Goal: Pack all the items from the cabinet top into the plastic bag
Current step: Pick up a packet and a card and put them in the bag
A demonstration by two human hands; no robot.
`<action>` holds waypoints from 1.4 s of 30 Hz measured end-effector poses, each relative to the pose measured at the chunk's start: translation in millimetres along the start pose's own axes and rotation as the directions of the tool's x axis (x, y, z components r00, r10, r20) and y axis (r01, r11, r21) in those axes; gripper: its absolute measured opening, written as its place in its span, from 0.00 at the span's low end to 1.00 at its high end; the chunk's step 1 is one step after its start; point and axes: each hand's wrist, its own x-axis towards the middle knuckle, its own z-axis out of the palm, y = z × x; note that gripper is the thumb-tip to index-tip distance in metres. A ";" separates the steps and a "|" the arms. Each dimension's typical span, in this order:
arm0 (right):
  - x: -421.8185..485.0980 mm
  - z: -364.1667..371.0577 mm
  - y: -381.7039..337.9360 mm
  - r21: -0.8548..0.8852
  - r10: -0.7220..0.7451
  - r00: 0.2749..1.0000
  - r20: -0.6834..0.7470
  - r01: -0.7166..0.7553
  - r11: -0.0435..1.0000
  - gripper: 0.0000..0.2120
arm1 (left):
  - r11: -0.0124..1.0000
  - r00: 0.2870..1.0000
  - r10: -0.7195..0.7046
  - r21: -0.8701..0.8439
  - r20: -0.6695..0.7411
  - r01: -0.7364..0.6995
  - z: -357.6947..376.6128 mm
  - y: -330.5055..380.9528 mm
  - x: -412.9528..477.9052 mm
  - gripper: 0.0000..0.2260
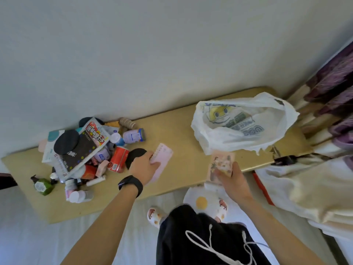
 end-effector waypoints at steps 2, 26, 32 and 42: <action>2.9 -34.8 -1.3 0.020 -0.031 0.999 -0.011 0.031 0.999 0.12 | 0.992 0.995 0.103 -0.073 -0.006 -0.103 2.3 55.5 5.8 0.06; 2.3 -180.2 50.3 0.173 0.142 0.925 -0.354 -0.084 0.981 0.12 | 0.804 0.801 0.557 0.096 0.221 -0.586 75.7 390.7 155.9 0.17; 6.0 -192.1 53.4 0.128 0.128 0.917 -0.379 -0.085 0.988 0.13 | 0.856 0.878 0.412 0.225 0.246 -0.465 136.0 351.9 156.6 0.26; 61.3 -178.5 12.5 -0.190 0.024 0.984 -0.176 -0.058 0.980 0.18 | 0.485 0.775 0.339 0.607 0.533 -0.630 126.9 252.1 71.4 0.25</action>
